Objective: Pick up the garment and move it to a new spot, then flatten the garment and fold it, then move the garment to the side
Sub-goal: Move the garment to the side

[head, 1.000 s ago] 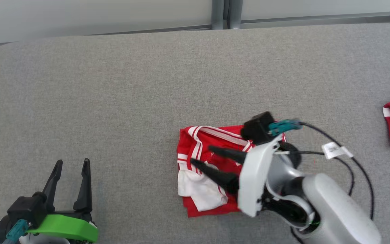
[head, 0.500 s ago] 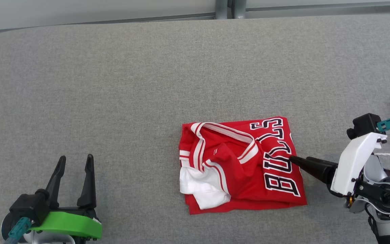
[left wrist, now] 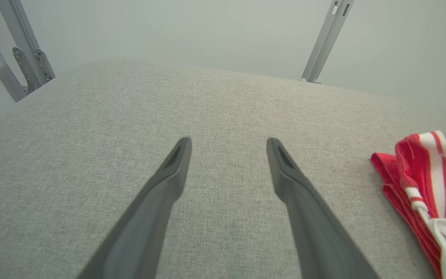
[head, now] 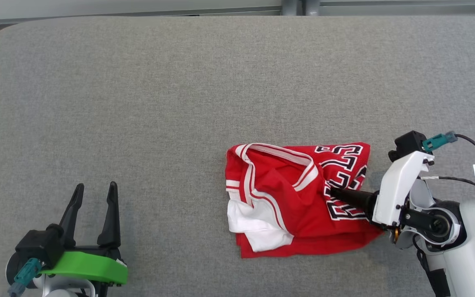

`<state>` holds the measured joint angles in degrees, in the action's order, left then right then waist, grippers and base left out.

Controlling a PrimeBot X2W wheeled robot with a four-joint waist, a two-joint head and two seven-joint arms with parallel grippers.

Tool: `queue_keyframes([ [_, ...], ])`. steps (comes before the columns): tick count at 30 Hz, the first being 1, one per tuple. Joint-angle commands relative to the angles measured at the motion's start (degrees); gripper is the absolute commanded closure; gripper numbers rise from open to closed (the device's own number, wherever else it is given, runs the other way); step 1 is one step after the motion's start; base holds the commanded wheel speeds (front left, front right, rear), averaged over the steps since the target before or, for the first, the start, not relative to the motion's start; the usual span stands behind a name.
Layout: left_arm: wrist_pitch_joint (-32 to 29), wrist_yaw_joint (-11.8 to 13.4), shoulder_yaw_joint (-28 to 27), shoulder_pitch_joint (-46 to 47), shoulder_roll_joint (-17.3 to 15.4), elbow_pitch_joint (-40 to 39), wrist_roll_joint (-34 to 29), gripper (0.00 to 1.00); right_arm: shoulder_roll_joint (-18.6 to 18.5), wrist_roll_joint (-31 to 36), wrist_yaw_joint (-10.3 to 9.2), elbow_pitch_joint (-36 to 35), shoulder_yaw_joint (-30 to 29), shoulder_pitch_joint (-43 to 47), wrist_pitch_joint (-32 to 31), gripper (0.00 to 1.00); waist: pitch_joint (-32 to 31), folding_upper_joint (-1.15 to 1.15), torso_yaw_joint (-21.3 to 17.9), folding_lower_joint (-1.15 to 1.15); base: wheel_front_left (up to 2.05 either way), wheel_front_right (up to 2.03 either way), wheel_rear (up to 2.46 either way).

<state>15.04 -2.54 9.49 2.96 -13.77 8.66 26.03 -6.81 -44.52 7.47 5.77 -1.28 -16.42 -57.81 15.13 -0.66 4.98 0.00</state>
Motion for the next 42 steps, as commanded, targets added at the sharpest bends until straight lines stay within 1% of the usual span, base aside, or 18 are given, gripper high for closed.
queue_keyframes([
  [1,0.1,-0.4,-0.3,0.7,0.2,0.2,-0.5,0.00,-0.4,-1.2,0.05,-0.1,1.1,-1.0,0.6,1.00,-0.1,0.66,0.5,0.00,0.00,0.00,0.00],
  [3,0.1,-0.5,-0.5,0.7,0.3,0.3,-0.5,0.00,-0.9,-2.0,0.05,-0.4,1.6,-1.2,1.0,1.00,-0.2,0.66,0.6,0.00,0.00,0.00,0.00],
  [7,0.2,-0.7,-0.9,0.2,0.8,0.7,-0.9,0.00,-3.8,-4.1,0.05,-3.0,4.1,-2.5,3.3,1.00,-0.9,0.66,0.9,0.00,0.00,0.00,0.00],
  [8,0.2,-0.9,-1.2,-0.1,1.0,0.8,-1.1,0.00,-5.5,-5.3,0.05,-5.0,5.9,-3.0,4.7,1.00,-1.5,0.66,0.9,0.00,0.00,0.00,0.00],
  [9,0.2,-1.0,-1.2,-0.3,1.1,0.9,-1.1,0.00,-6.4,-5.9,0.05,-6.1,7.1,-3.1,5.2,1.00,-1.8,0.66,0.9,0.00,0.00,0.00,0.00],
  [15,0.2,-1.5,-1.5,-0.5,2.0,1.1,-1.6,0.00,-10.7,-9.6,0.05,-13.2,13.9,-3.5,8.4,1.00,-3.2,0.66,0.8,0.00,0.00,0.00,0.00],
  [17,0.2,-1.5,-1.6,-0.7,2.3,1.3,-1.7,0.00,-12.2,-10.3,0.05,-14.5,16.2,-2.5,9.7,1.00,-3.6,0.66,0.9,0.00,0.00,0.00,0.00],
  [20,0.2,-1.7,-1.8,-1.2,2.8,1.6,-2.0,0.00,-14.0,-11.6,0.04,-15.1,17.7,-0.6,11.9,1.00,-4.2,0.66,0.9,0.00,0.00,0.00,0.00],
  [26,0.2,-2.1,-2.3,-1.6,3.3,1.7,-2.4,0.00,-17.5,-12.4,0.05,-11.1,15.8,3.0,16.5,1.00,-4.3,0.66,0.7,0.00,0.00,0.00,0.00],
  [29,0.2,-2.3,-2.6,-1.9,3.4,1.7,-2.6,0.00,-19.0,-11.6,0.04,-7.1,13.6,4.3,18.5,1.00,-4.5,0.66,0.5,0.00,0.00,0.00,0.00],
  [33,0.2,-2.5,-2.7,-2.0,3.6,1.9,-2.8,0.00,-20.8,-9.7,0.04,-1.4,12.3,6.1,19.1,1.00,-4.8,0.66,0.2,0.00,0.00,0.00,0.00],
  [38,0.2,-2.7,-2.9,-2.2,3.5,1.8,-3.0,0.00,-22.7,-7.7,0.03,2.7,11.3,5.9,20.8,1.00,-5.1,0.66,-0.4,0.00,0.00,0.00,0.00],
  [42,0.2,-2.8,-3.1,-2.2,3.4,1.7,-3.2,0.00,-23.8,-6.3,0.03,3.4,11.4,4.0,21.4,1.00,-5.1,0.66,-1.0,0.00,0.00,0.00,0.00],
])
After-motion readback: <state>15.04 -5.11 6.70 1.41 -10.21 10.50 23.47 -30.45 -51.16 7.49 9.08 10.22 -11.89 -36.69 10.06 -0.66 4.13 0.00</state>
